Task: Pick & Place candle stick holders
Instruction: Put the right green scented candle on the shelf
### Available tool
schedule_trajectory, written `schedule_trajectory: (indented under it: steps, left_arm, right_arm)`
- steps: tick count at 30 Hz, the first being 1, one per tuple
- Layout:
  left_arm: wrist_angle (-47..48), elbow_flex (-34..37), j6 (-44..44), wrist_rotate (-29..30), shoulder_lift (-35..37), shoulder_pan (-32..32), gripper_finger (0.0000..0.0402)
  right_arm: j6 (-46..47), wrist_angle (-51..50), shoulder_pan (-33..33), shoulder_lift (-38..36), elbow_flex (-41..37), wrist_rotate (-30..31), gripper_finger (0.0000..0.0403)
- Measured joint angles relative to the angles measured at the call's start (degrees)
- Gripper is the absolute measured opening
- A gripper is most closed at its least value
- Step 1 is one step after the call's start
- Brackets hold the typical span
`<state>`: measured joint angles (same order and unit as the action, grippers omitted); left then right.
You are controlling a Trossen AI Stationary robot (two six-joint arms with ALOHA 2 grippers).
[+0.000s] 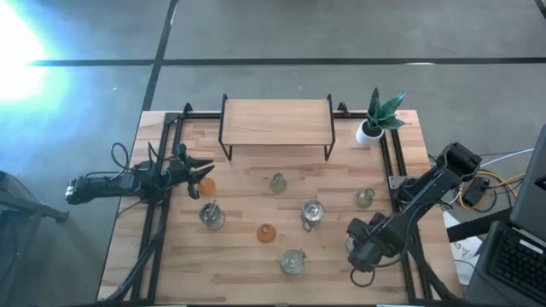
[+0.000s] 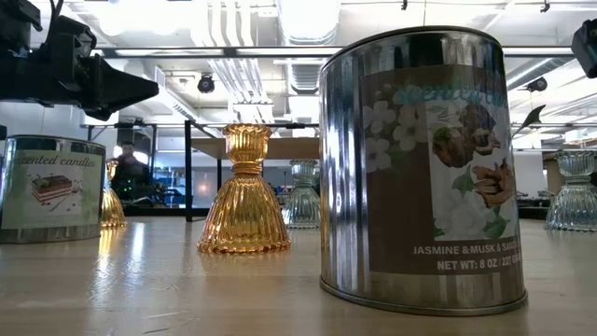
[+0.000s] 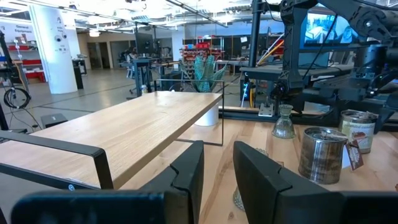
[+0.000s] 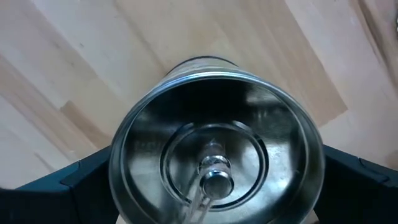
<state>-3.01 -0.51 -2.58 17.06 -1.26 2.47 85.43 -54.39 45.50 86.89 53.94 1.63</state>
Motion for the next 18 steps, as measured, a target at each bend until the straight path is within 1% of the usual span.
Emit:
schedule_trajectory:
  steps: [13, 16, 18]
  left_arm:
    - [0.0, 0.0, 0.01, 0.0, 0.01, 0.01, 0.0092]
    - [0.0, 0.0, 0.01, 0.0, -0.01, 0.01, 0.0092]
    - [0.0, 0.0, 0.01, -0.02, -0.01, -0.01, 0.0092]
  right_arm:
    - [0.27, 0.15, -0.02, 0.97, -1.04, -0.04, 0.0394]
    - [0.99, 0.59, -0.02, 2.0, -1.04, -0.11, 0.0382]
    - [1.44, 0.71, -0.02, 2.38, -1.02, -0.1, 0.0365]
